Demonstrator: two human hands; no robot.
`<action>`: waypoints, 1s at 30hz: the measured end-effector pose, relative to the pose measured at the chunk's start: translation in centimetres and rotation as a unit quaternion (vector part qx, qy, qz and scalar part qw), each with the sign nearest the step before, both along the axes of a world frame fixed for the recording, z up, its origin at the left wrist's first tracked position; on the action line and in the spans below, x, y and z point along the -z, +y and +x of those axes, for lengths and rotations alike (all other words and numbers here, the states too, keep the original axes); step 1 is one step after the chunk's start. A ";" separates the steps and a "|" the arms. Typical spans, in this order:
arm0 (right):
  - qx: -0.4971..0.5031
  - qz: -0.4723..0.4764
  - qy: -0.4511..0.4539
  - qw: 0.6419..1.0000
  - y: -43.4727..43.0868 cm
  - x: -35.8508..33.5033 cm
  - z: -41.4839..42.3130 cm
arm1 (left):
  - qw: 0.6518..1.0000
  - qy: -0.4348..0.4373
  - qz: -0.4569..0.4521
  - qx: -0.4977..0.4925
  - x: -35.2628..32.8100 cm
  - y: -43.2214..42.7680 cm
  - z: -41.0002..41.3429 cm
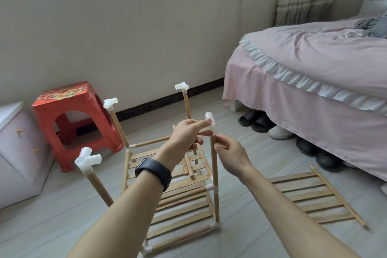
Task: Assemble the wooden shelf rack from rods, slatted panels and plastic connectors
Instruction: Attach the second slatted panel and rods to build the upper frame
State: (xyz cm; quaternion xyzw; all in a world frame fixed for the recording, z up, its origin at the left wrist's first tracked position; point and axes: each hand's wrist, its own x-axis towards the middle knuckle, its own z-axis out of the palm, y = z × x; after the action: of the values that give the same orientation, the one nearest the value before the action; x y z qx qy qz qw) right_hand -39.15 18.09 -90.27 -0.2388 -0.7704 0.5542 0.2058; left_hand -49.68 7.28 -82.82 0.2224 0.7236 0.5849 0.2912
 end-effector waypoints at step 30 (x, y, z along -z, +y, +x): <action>0.016 -0.126 0.081 0.989 0.8 -1.3 -1.1 | 0.975 0.220 -0.041 0.010 2.3 0.3 -0.2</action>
State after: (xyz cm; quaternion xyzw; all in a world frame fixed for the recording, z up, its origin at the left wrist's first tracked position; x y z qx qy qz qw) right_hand -40.26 18.93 -88.97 -0.2293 -0.6714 0.6608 0.2450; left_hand -49.87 7.62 -85.15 0.3406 0.7912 0.4883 0.1395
